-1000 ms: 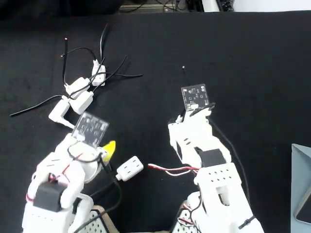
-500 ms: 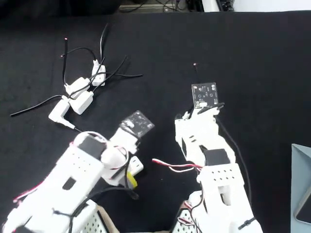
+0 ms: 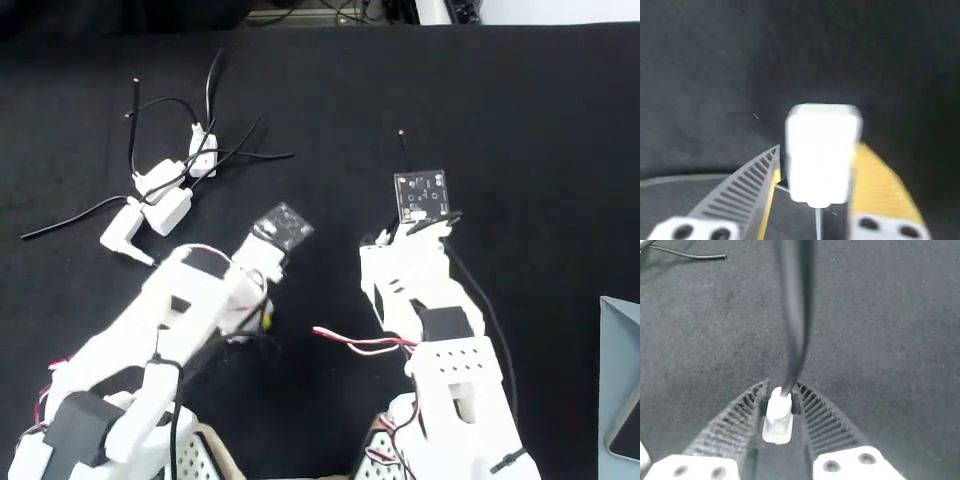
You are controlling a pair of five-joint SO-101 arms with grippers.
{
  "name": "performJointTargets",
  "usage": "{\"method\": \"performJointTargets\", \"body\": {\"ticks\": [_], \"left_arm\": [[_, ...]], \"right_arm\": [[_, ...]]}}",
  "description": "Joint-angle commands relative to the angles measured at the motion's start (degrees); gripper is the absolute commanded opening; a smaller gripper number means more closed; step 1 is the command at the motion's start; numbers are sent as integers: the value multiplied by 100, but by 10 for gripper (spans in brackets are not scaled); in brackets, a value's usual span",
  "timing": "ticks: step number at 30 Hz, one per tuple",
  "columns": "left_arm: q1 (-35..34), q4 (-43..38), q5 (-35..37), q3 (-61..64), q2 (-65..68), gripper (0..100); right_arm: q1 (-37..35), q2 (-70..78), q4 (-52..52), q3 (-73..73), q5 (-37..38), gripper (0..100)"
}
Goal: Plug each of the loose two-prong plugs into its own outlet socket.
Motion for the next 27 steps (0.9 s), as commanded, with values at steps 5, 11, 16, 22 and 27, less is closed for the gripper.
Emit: {"method": "performJointTargets", "body": {"ticks": [5,11,16,22,27], "left_arm": [[-954,-492,-1055,-822,308,116],[-1209,-316,-1301,-1358,897,173],[-1226,501,-563,-1807,624,331],[-1411,677,-308,-1771,-492,331],[-1789,105,712,-1305,-1538,323]], "right_arm": [[44,-145,-123,-154,-53,11],[-70,-145,-114,-154,-44,11],[-440,-145,-88,-189,0,11],[-923,-145,-79,-286,193,11],[-1635,-145,-79,-391,193,11]]}}
